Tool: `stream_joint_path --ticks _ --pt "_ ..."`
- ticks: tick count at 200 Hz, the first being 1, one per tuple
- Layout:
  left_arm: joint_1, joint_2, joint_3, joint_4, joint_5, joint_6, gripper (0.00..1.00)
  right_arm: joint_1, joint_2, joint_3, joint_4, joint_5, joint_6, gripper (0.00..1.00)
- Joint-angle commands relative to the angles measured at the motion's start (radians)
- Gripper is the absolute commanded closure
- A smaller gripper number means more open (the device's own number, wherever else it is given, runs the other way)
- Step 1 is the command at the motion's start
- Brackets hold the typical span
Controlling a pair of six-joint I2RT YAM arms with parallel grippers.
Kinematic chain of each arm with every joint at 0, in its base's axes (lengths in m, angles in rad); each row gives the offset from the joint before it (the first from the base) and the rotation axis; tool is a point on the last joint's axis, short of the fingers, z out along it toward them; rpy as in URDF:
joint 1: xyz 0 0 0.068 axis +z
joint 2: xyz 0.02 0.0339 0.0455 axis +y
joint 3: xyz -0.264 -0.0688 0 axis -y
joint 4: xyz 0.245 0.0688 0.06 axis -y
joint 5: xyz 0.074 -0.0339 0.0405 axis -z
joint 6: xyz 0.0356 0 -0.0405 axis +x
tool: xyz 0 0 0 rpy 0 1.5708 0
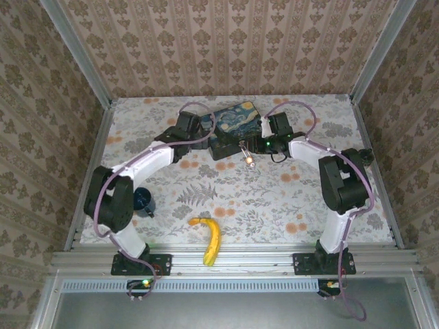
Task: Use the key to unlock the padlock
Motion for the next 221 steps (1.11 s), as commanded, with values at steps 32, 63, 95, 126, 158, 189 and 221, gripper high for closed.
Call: stream_joint_path --ticks 32,63,95,126,158,189,221 --pt "0.010 0.131 0.128 0.009 0.043 0.098 0.00 0.016 0.063 0.050 -0.038 -0.018 -0.026 0.70" --pt "0.014 0.159 0.143 0.018 0.051 0.104 0.00 0.027 0.082 0.062 -0.038 -0.024 -0.032 0.69" --pt "0.016 0.185 0.156 0.010 0.053 0.115 0.00 0.030 0.106 0.080 -0.049 -0.004 -0.037 0.69" --pt "0.017 0.192 0.157 0.001 0.056 0.115 0.00 0.030 0.123 0.093 -0.054 0.006 -0.044 0.69" --pt "0.019 0.195 0.156 -0.004 0.069 0.112 0.00 0.031 0.143 0.108 -0.064 0.023 -0.050 0.70" --pt "0.019 0.195 0.155 -0.010 0.080 0.106 0.00 0.031 0.161 0.122 -0.069 0.029 -0.054 0.73" --pt "0.019 0.198 0.153 -0.018 0.083 0.099 0.00 0.030 0.155 0.109 -0.053 0.024 -0.016 0.86"
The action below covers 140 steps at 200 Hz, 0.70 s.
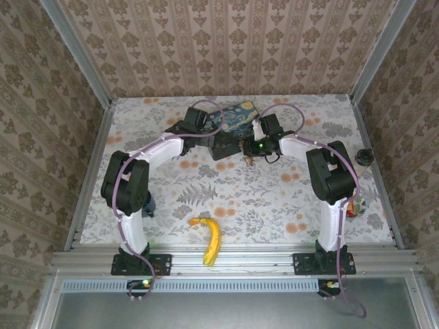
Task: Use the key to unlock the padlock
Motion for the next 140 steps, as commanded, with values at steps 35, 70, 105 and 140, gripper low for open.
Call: stream_joint_path --ticks 35,70,105,140 --pt "0.004 0.015 0.004 -0.046 0.027 -0.023 0.00 0.000 -0.023 -0.052 0.038 0.023 0.118 0.94" --pt "0.001 0.002 -0.028 -0.054 0.044 -0.060 0.00 -0.002 -0.056 -0.113 0.111 0.010 0.225 1.00" --pt "-0.007 -0.020 -0.054 -0.060 0.050 -0.092 0.00 -0.001 -0.094 -0.173 0.188 -0.004 0.323 1.00" --pt "-0.026 -0.034 -0.071 -0.066 0.062 -0.103 0.00 -0.001 -0.121 -0.216 0.250 0.001 0.395 1.00"
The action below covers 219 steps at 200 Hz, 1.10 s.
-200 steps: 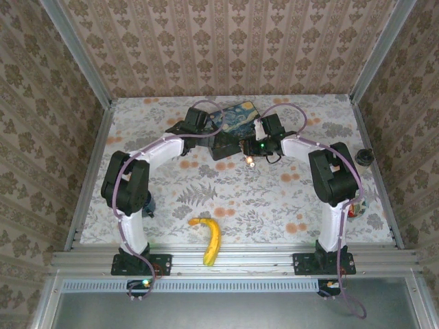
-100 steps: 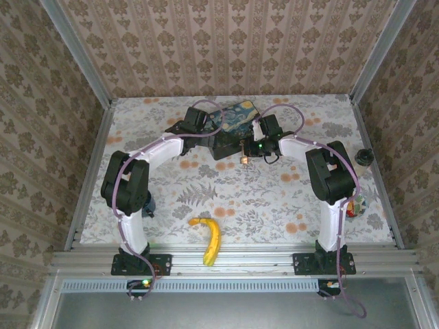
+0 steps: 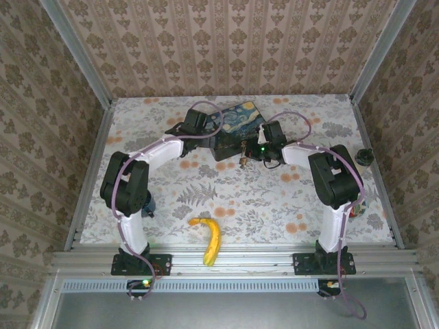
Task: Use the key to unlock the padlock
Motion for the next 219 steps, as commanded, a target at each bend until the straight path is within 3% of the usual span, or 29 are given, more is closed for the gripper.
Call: stream_joint_path --ticks 1,104,155,219 --pt "-0.016 -0.022 -0.039 -0.073 0.020 -0.016 0.00 -0.004 -0.047 -0.037 0.032 0.009 0.083 1.00" --pt "-0.079 -0.142 -0.136 -0.077 -0.020 -0.124 0.00 -0.002 -0.160 -0.225 0.103 0.000 0.171 1.00" --pt "-0.139 -0.232 -0.132 -0.082 -0.157 -0.145 0.00 0.025 -0.252 -0.343 0.136 0.023 0.223 1.00" --pt "-0.199 -0.105 -0.055 -0.128 -0.309 -0.114 0.00 0.046 -0.317 -0.426 0.167 0.054 0.278 1.00"
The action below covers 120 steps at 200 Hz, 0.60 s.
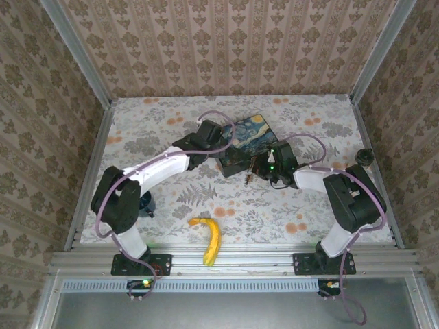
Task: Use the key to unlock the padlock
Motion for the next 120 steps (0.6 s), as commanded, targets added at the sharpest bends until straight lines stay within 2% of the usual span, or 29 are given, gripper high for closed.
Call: stream_joint_path --ticks 1,48,120 --pt "-0.004 0.054 0.029 -0.049 -0.088 0.009 0.00 0.006 -0.040 -0.030 0.004 0.027 0.037 1.00" --pt "-0.004 0.103 0.039 -0.055 -0.067 0.054 0.00 0.007 -0.052 -0.052 0.034 0.036 0.069 1.00" --pt "0.000 0.107 -0.006 -0.087 -0.053 0.036 0.00 0.000 -0.032 -0.040 0.085 0.057 0.107 1.00"
